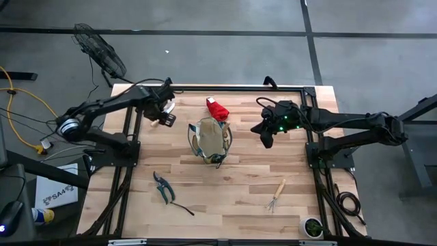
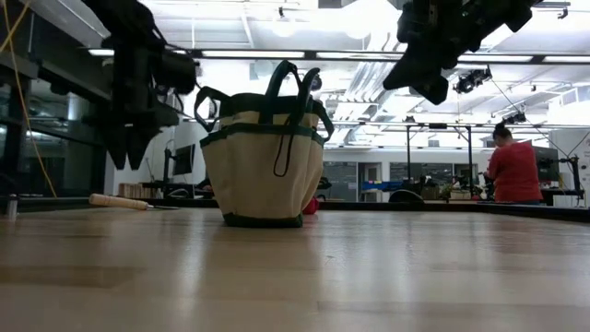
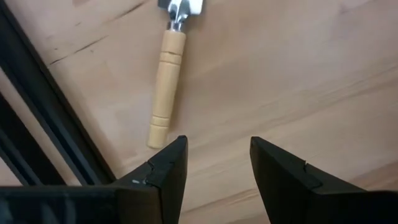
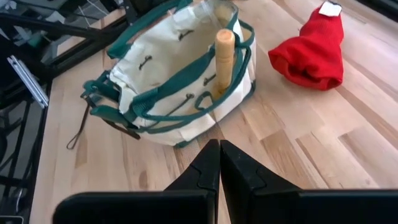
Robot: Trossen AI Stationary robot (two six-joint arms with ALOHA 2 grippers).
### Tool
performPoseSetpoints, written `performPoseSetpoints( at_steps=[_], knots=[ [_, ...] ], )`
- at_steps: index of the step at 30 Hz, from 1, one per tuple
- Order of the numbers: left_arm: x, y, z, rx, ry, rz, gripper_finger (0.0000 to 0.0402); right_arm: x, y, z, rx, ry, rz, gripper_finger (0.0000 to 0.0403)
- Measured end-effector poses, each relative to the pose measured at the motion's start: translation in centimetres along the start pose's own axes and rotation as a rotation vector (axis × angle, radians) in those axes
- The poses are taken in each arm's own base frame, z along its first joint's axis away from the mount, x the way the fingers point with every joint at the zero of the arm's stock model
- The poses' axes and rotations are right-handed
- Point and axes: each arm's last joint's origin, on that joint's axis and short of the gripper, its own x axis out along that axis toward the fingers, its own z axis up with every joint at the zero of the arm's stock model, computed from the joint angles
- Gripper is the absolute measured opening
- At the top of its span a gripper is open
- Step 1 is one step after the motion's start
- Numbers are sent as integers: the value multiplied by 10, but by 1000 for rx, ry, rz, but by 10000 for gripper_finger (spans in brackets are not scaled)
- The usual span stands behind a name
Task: Pick & Place Garden tools in Gardening bag
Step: Put the brown trowel into the brown gardening bag
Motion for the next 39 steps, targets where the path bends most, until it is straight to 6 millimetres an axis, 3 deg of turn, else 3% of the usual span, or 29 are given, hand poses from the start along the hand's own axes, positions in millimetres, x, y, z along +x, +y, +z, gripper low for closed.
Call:
performPoseSetpoints(
  at_steps=[23,39],
  knots=[
    [54,25,36,24,135,51,169,0,0,-3,3,33,14,3],
    [55,30,29,79,218,105,168,0,-1,-5,15,53,1,3]
  ],
)
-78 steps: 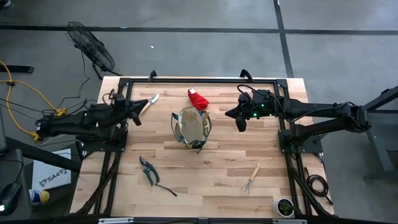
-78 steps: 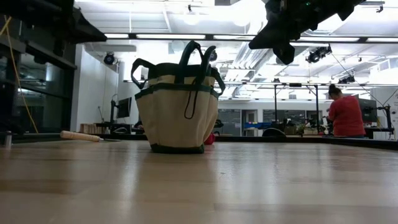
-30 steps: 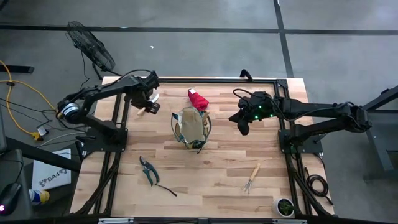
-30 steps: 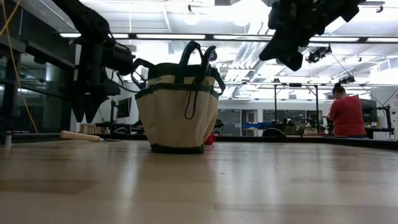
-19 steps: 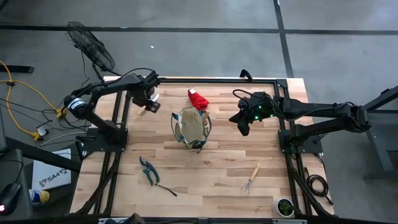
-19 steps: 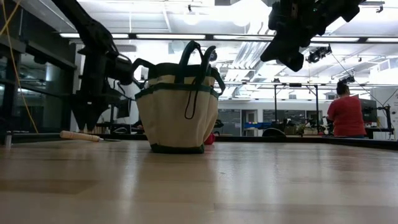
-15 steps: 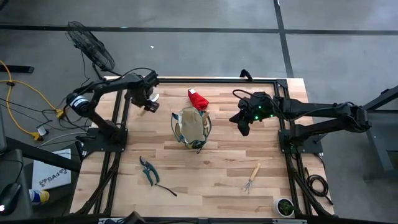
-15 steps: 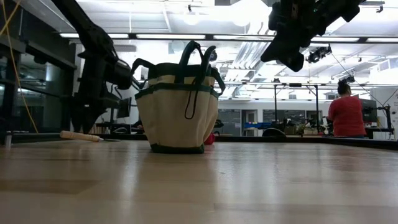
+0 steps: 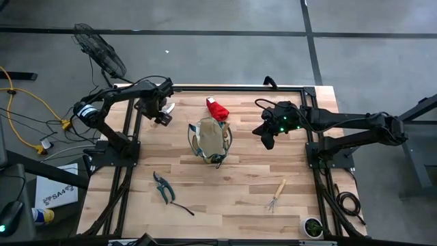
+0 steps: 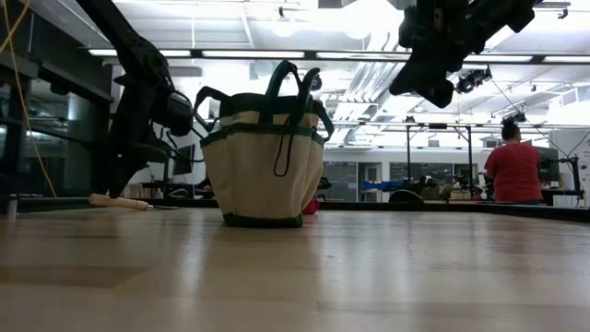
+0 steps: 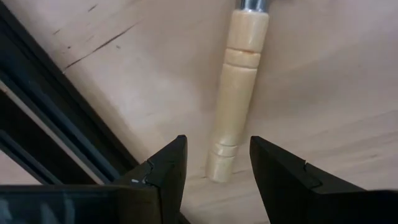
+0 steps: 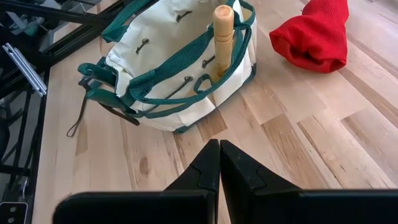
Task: Pick & Place Garden tools in Gardening bag
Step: Put the brown trowel into the brown gardening bag
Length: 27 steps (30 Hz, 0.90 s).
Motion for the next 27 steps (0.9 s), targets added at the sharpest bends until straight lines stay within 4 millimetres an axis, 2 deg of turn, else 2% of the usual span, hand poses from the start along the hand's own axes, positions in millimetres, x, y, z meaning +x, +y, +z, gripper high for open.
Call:
performPoseSetpoints(
  at_steps=[14,21,27],
  knots=[
    [0,0,-3,26,30,3,168,0,0,0,0,-1,0,3],
    [11,-2,1,54,82,1,168,0,0,0,0,-1,0,3],
    [12,-3,2,56,82,2,168,0,0,0,0,-1,0,3]
  ],
)
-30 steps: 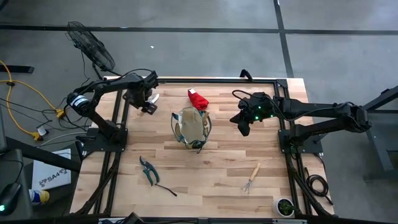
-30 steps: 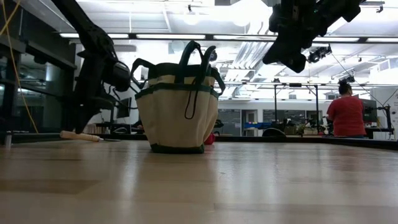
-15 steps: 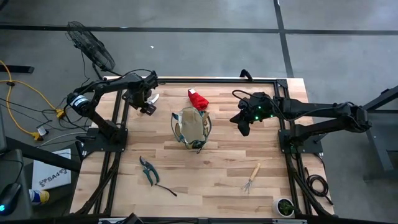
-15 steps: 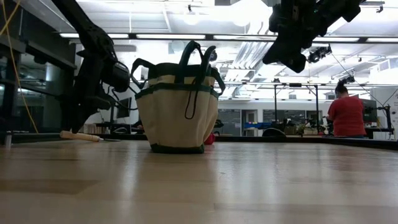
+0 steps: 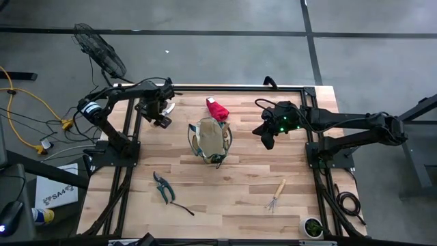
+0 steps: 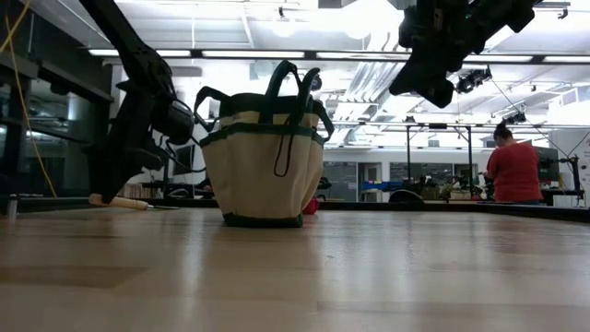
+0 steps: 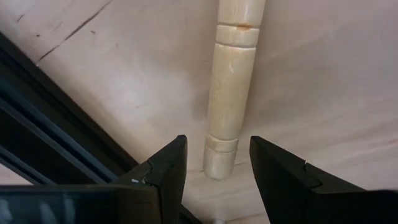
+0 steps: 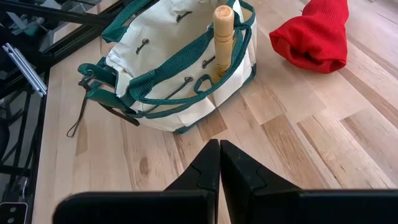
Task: Pick & Place Garden tools in Gardening bag
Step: Put the brown trowel into the brown gardening bag
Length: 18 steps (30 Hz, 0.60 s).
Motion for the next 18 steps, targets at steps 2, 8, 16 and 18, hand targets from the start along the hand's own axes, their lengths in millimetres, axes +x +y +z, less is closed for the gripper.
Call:
performPoseSetpoints(
  at_steps=[2,8,16,18],
  knots=[
    [0,0,-1,7,6,1,168,0,0,0,0,0,0,3],
    [0,0,0,13,4,3,168,0,0,0,0,0,0,3],
    [13,0,-9,28,44,-3,168,0,0,0,-7,0,0,3],
    [17,-1,-11,38,49,18,168,0,0,0,-7,0,0,3]
  ],
)
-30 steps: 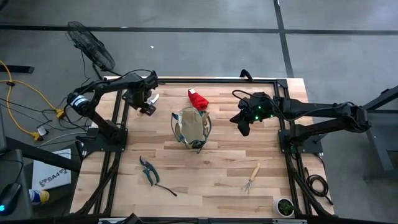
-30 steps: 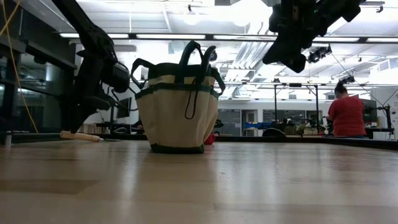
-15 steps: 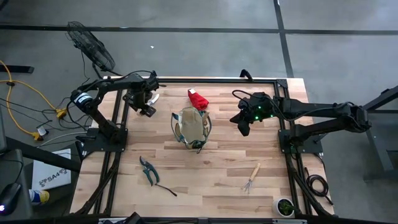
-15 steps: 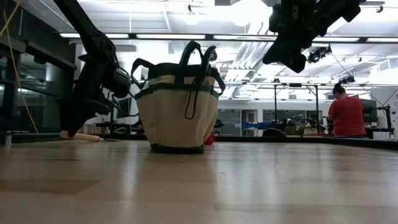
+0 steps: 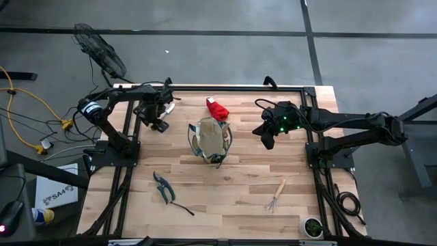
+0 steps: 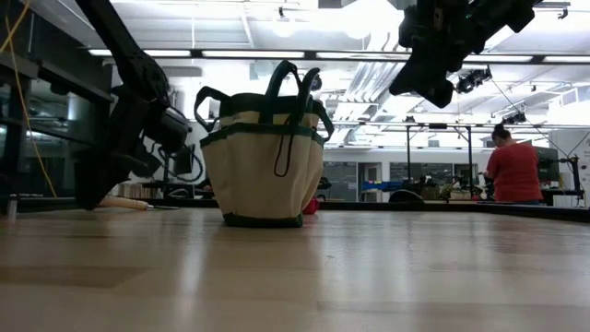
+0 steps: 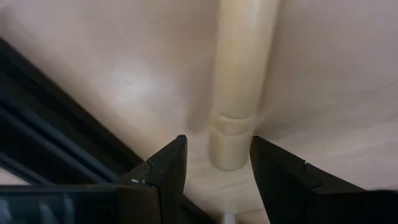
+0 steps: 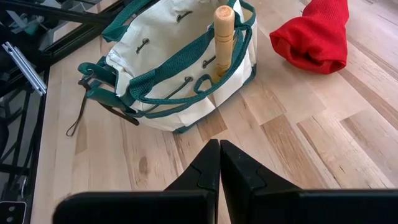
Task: Pick & Place Garden tools in Gardening bag
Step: Put the brown trowel into the brown gardening bag
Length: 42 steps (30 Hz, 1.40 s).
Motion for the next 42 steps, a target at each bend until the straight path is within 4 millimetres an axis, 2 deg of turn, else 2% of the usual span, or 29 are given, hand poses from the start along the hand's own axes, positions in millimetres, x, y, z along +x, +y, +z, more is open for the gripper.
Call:
performPoseSetpoints(
  at_steps=[14,18,24,31,36,42],
  knots=[
    [-1,-3,5,0,-58,-27,165,0,0,0,-2,0,1,3],
    [-1,-3,6,6,-63,-28,136,0,0,0,-2,0,0,3],
    [-2,-3,6,6,-68,-30,64,0,0,0,-2,0,1,3],
    [-6,-2,3,36,-17,-31,62,0,0,0,-2,3,8,3],
    [-35,1,1,92,41,-35,62,0,1,0,-37,14,45,3],
    [-105,2,-1,146,-37,-66,62,0,5,5,-111,-38,103,3]
  ],
)
